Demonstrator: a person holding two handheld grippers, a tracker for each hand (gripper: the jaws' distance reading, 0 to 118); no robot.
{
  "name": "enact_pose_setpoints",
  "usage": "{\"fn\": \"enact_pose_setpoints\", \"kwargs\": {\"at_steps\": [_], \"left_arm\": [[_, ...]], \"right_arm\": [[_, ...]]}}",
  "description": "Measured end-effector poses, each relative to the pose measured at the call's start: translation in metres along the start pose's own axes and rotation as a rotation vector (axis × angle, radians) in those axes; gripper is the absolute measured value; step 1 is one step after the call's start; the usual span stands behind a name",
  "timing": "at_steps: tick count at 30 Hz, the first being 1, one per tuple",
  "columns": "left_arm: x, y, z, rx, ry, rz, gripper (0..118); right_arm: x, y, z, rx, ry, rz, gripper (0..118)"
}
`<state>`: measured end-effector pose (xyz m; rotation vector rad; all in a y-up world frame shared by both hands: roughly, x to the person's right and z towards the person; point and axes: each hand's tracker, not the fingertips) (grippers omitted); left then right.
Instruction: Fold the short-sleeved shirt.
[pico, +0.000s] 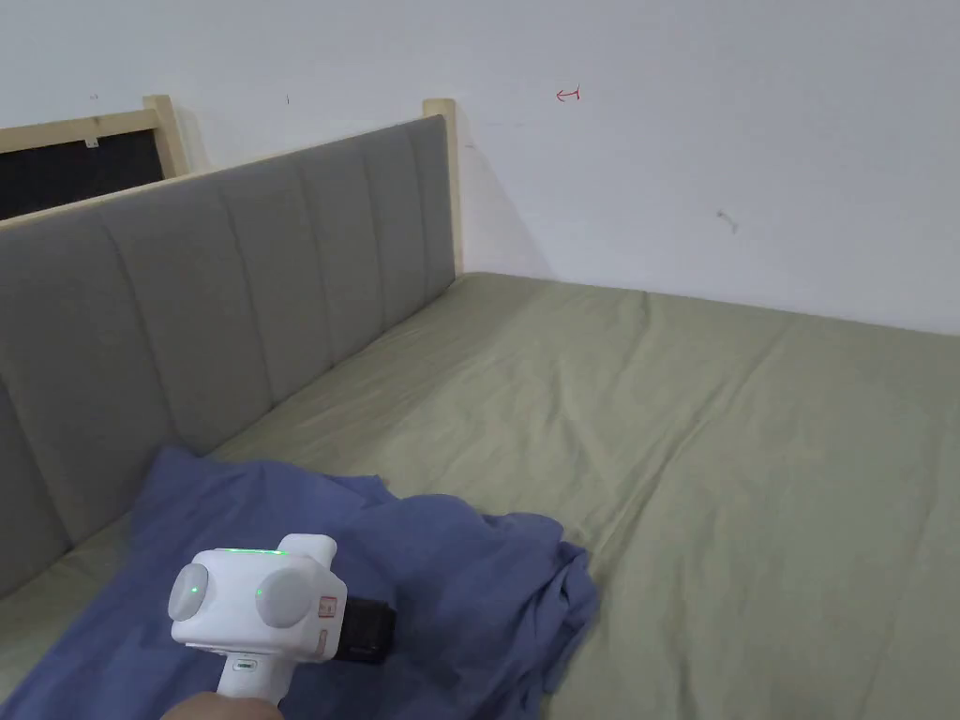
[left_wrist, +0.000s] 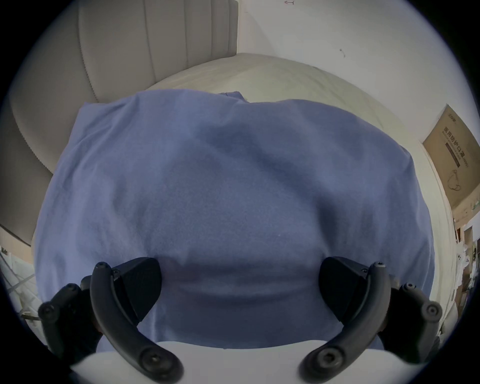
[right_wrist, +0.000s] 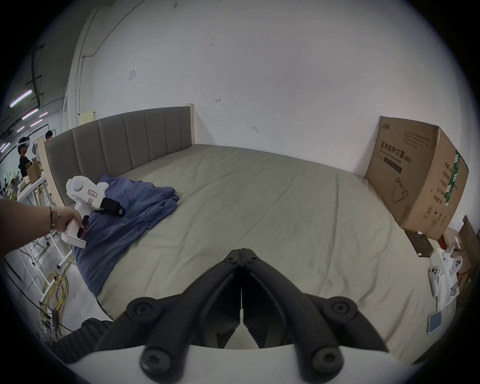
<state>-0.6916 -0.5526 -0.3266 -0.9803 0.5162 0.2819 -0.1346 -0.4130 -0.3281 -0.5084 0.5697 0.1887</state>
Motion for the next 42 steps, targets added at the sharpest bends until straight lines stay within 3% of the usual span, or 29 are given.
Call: {"fn": "enact_pose_setpoints", "kwargs": {"at_steps": [2, 5, 6, 7, 8, 10, 16, 21, 26, 32, 37, 42], "left_arm": [[0.014, -0.001, 0.011, 0.053, 0.004, -0.098, 95], [0.032, -0.005, 0.021, 0.077, 0.032, -0.183, 41], [0.043, -0.005, 0.03, 0.077, 0.06, -0.192, 13], [0.044, -0.007, 0.033, 0.078, 0.1, -0.201, 1], [0.043, -0.008, 0.036, 0.077, 0.139, -0.213, 1], [0.016, -0.001, 0.048, 0.103, 0.004, -0.105, 1], [-0.031, 0.028, 0.131, 0.31, -0.032, 0.116, 1], [-0.018, 0.049, 0.227, 0.495, -0.074, -0.018, 0], [0.076, 0.06, 0.357, 0.671, -0.304, -0.094, 1], [0.209, 0.043, 0.459, 0.74, -0.592, -0.304, 1], [0.309, 0.03, 0.471, 0.665, -0.773, -0.4, 1], [0.4, 0.011, 0.415, 0.433, -0.82, -0.463, 1]], "right_arm": [[0.0, 0.0, 0.003, -0.008, 0.001, -0.001, 0], [0.003, 0.001, 0.011, 0.0, -0.001, 0.005, 0], [0.004, 0.001, 0.013, 0.005, -0.004, 0.006, 0], [0.005, 0.002, 0.016, 0.01, -0.01, 0.007, 0], [0.006, 0.002, 0.018, 0.013, -0.013, 0.006, 0], [0.01, 0.004, 0.021, 0.016, -0.012, -0.007, 0], [0.021, 0.01, 0.038, 0.042, -0.025, -0.044, 0], [0.032, 0.019, 0.064, 0.096, -0.023, -0.11, 0], [0.044, 0.027, 0.102, 0.163, -0.039, -0.139, 0], [0.073, 0.024, 0.148, 0.27, -0.101, -0.207, 0], [0.107, 0.018, 0.178, 0.334, -0.137, -0.264, 0], [0.137, 0.01, 0.199, 0.362, -0.223, -0.29, 0]]}}
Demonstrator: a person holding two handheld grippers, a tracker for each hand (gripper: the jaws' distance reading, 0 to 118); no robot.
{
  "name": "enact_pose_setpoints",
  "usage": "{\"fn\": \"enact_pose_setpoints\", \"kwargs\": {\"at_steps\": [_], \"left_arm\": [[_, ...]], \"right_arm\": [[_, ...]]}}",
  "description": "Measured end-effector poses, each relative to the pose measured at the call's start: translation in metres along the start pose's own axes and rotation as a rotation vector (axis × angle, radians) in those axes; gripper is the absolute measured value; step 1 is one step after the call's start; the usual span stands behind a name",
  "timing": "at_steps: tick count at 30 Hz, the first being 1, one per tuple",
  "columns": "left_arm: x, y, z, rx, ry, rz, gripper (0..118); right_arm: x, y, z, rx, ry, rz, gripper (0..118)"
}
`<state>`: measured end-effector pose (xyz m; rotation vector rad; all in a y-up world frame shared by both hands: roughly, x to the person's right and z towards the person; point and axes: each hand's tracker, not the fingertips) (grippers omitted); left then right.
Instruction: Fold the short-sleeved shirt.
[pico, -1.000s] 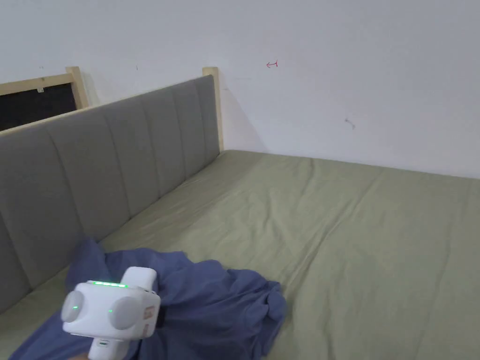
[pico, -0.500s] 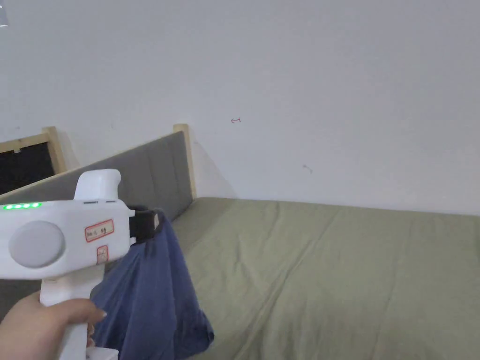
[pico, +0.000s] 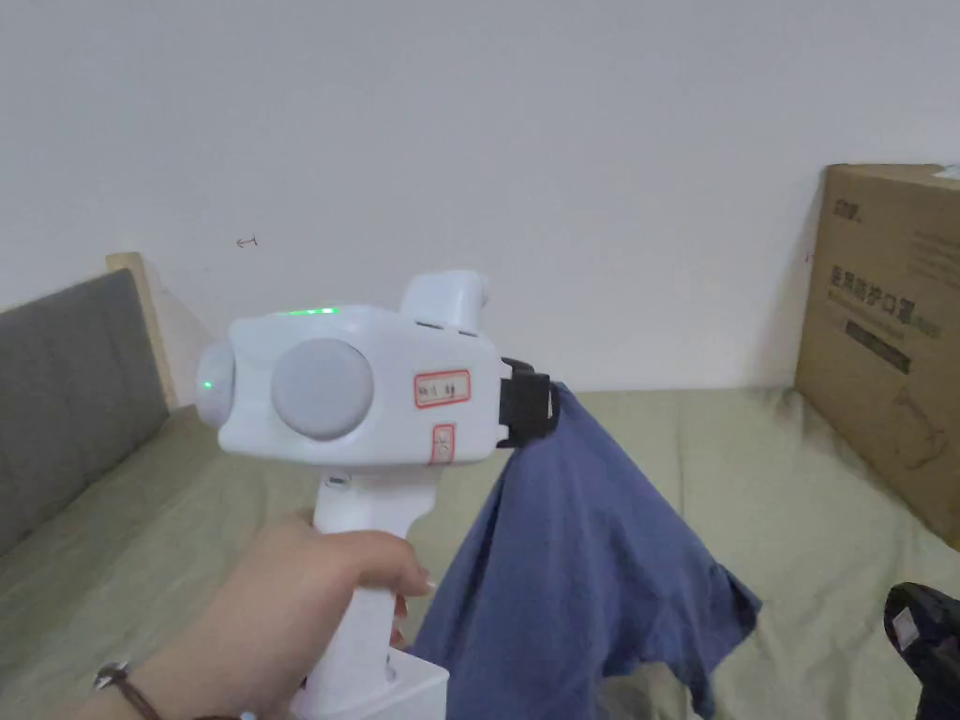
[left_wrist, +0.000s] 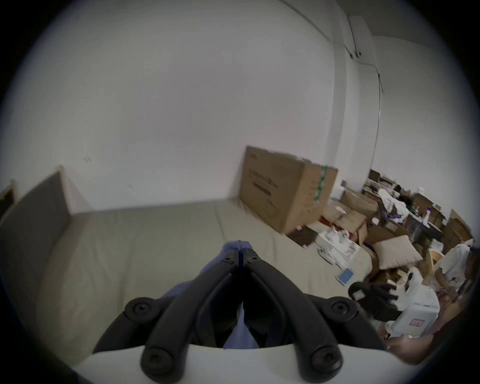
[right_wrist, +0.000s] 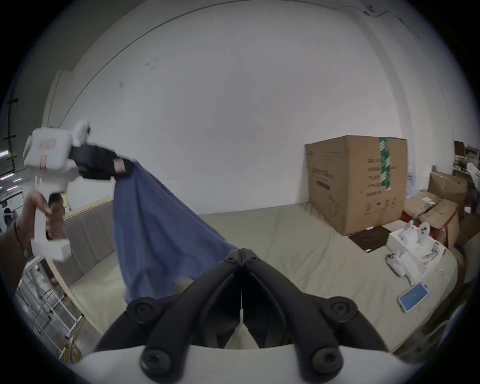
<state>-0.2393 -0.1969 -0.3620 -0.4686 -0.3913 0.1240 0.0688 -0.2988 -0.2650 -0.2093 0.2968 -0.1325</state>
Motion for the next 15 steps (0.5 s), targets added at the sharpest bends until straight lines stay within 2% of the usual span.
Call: {"fn": "enact_pose_setpoints", "kwargs": {"at_steps": [3, 7, 10, 11, 12, 13, 14, 15], "left_arm": [[-0.01, -0.045, -0.079, -0.259, 0.025, 0.07, 1], [-0.039, -0.138, -0.164, -0.69, 0.023, 0.285, 1], [-0.063, -0.191, -0.18, -0.749, 0.096, 0.42, 2], [-0.071, -0.197, -0.179, -0.742, 0.114, 0.464, 11], [-0.08, -0.203, -0.178, -0.729, 0.141, 0.509, 45], [-0.084, -0.207, -0.172, -0.728, 0.14, 0.548, 87], [-0.089, -0.207, -0.169, -0.728, 0.132, 0.572, 111], [-0.093, -0.201, -0.162, -0.691, 0.125, 0.578, 113]], "right_arm": [[0.016, -0.004, 0.001, -0.024, -0.022, -0.021, 0], [0.029, -0.019, -0.005, -0.09, -0.036, -0.03, 0], [0.033, -0.031, -0.01, -0.128, -0.036, -0.031, 0], [0.034, -0.033, -0.012, -0.138, -0.036, -0.031, 0], [0.034, -0.036, -0.014, -0.15, -0.036, -0.03, 0], [0.035, -0.039, -0.016, -0.162, -0.037, -0.031, 0], [0.035, -0.041, -0.017, -0.169, -0.036, -0.033, 0], [0.035, -0.042, -0.018, -0.175, -0.035, -0.035, 0]]}}
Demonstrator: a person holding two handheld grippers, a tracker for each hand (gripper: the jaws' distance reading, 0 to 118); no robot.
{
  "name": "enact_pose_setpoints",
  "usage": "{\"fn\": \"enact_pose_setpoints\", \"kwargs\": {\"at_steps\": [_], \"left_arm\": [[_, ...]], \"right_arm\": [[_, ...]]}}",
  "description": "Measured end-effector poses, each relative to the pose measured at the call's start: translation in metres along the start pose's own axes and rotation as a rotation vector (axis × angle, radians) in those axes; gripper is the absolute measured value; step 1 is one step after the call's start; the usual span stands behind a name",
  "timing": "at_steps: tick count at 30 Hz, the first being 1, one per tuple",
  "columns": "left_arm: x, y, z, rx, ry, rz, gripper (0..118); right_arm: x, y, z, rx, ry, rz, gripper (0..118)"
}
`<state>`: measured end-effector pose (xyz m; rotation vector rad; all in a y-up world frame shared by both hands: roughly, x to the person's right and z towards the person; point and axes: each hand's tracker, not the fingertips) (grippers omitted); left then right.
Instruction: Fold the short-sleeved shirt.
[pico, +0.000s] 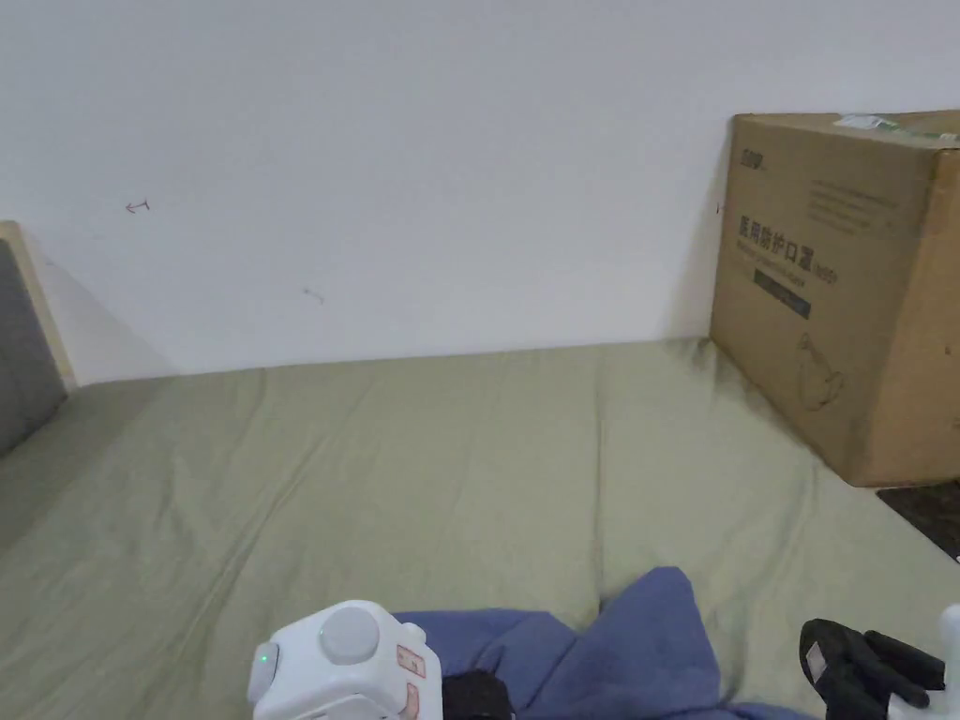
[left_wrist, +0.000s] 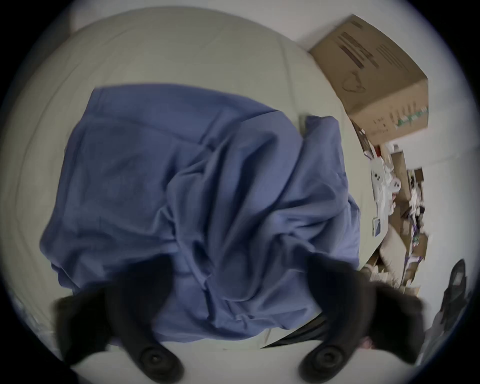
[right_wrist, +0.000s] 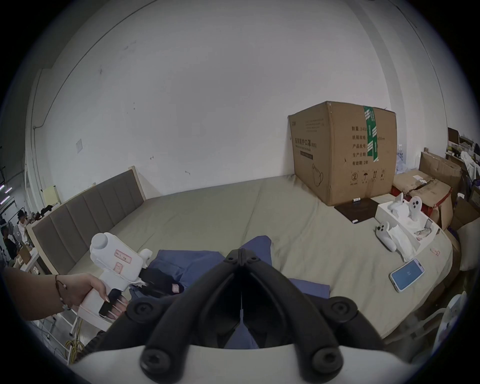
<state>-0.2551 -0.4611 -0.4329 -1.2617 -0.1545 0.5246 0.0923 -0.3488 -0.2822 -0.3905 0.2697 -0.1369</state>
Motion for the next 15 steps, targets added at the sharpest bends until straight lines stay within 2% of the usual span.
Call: {"fn": "enact_pose_setpoints", "kwargs": {"at_steps": [3, 6, 8, 10, 12, 14, 15], "left_arm": [[0.002, 0.005, 0.037, 0.059, 0.003, -0.023, 110], [0.008, 0.001, 0.097, 0.213, -0.002, -0.064, 110], [0.013, -0.013, 0.14, 0.416, -0.009, -0.108, 110], [0.014, -0.041, 0.172, 0.645, -0.009, -0.183, 104], [0.015, -0.074, 0.192, 0.878, 0.028, -0.246, 96], [0.012, -0.106, 0.199, 1.063, 0.083, -0.284, 94], [0.012, -0.118, 0.201, 1.109, 0.092, -0.3, 84]], "right_arm": [[-0.004, 0.002, -0.004, -0.011, 0.005, -0.007, 0], [-0.011, 0.013, -0.004, 0.0, 0.016, -0.007, 0], [-0.017, 0.022, 0.0, 0.032, 0.022, 0.008, 0], [-0.023, 0.03, 0.001, 0.082, 0.021, 0.03, 0], [-0.028, 0.034, 0.002, 0.137, 0.014, 0.047, 0], [-0.034, 0.035, 0.002, 0.2, 0.009, 0.054, 0], [-0.036, 0.034, 0.003, 0.224, 0.008, 0.055, 0]]}}
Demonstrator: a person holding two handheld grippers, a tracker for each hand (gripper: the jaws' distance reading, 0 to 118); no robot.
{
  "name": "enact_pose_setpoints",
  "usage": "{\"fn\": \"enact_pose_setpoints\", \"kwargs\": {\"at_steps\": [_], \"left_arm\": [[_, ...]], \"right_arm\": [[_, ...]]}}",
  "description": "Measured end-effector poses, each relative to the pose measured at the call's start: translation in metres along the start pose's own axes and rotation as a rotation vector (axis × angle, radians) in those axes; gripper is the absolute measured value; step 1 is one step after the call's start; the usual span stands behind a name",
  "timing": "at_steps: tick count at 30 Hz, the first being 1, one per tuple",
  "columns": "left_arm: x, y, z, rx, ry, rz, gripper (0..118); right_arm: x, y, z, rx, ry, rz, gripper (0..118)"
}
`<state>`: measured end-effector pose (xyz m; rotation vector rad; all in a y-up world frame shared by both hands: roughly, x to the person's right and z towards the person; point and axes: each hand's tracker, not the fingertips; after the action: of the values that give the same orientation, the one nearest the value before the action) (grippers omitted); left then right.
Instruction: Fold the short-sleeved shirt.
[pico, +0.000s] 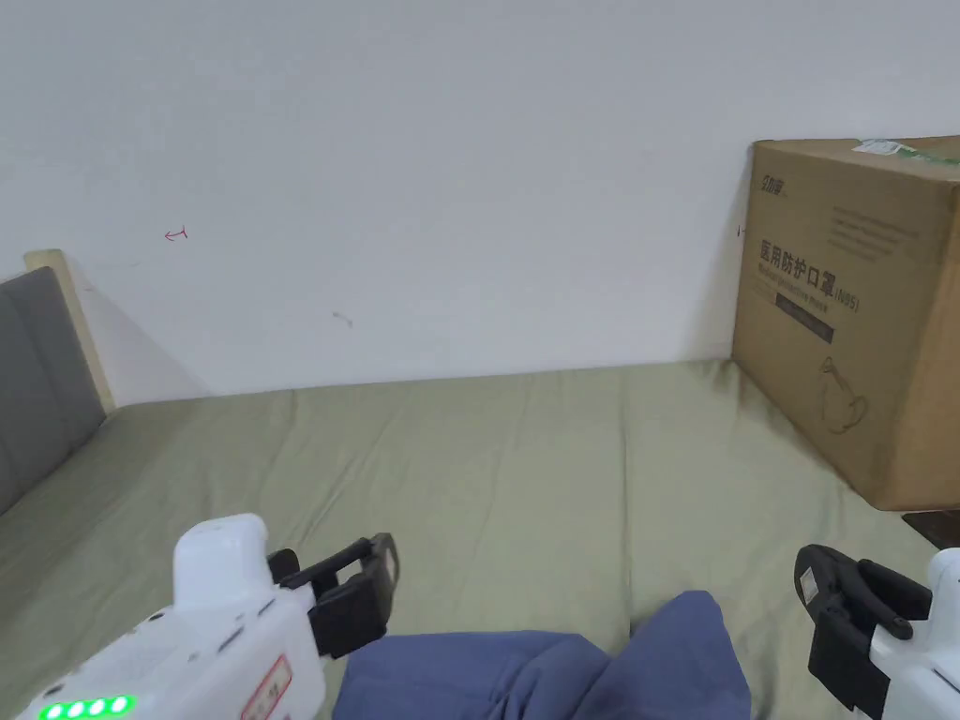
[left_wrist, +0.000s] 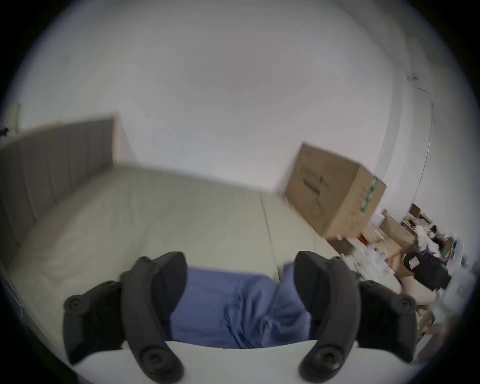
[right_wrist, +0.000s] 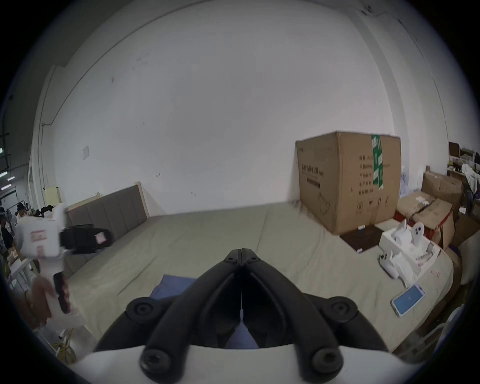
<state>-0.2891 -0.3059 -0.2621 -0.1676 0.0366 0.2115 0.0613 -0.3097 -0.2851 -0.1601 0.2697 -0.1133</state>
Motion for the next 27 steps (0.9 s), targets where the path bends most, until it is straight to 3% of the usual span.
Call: {"fn": "enact_pose_setpoints", "kwargs": {"at_steps": [2, 4, 5, 9, 19, 21, 23, 27], "left_arm": [[0.004, -0.007, 0.021, 0.061, 0.032, -0.012, 56], [0.005, -0.017, 0.033, 0.099, 0.11, -0.013, 4], [0.005, -0.021, 0.043, 0.142, 0.125, -0.013, 0], [0.011, -0.031, 0.053, 0.176, 0.176, -0.082, 0], [0.013, -0.016, 0.049, 0.158, 0.167, -0.067, 0], [0.006, 0.005, 0.028, 0.071, 0.163, -0.034, 0], [-0.008, 0.033, -0.02, -0.158, 0.118, -0.024, 0], [-0.058, 0.041, -0.142, -0.658, -0.048, 0.154, 0]], "right_arm": [[-0.004, 0.0, 0.003, 0.053, -0.011, -0.003, 0], [-0.008, -0.002, 0.009, 0.12, -0.026, 0.006, 0], [-0.01, -0.002, 0.011, 0.139, -0.046, 0.02, 0], [-0.016, -0.004, 0.012, 0.159, -0.105, 0.04, 0], [-0.02, 0.0, 0.01, 0.103, -0.099, -0.008, 0], [-0.019, 0.002, 0.011, 0.098, -0.071, -0.014, 0], [-0.018, 0.004, 0.007, 0.095, -0.041, -0.011, 0], [-0.013, 0.002, -0.014, 0.018, -0.032, 0.017, 0]]}}
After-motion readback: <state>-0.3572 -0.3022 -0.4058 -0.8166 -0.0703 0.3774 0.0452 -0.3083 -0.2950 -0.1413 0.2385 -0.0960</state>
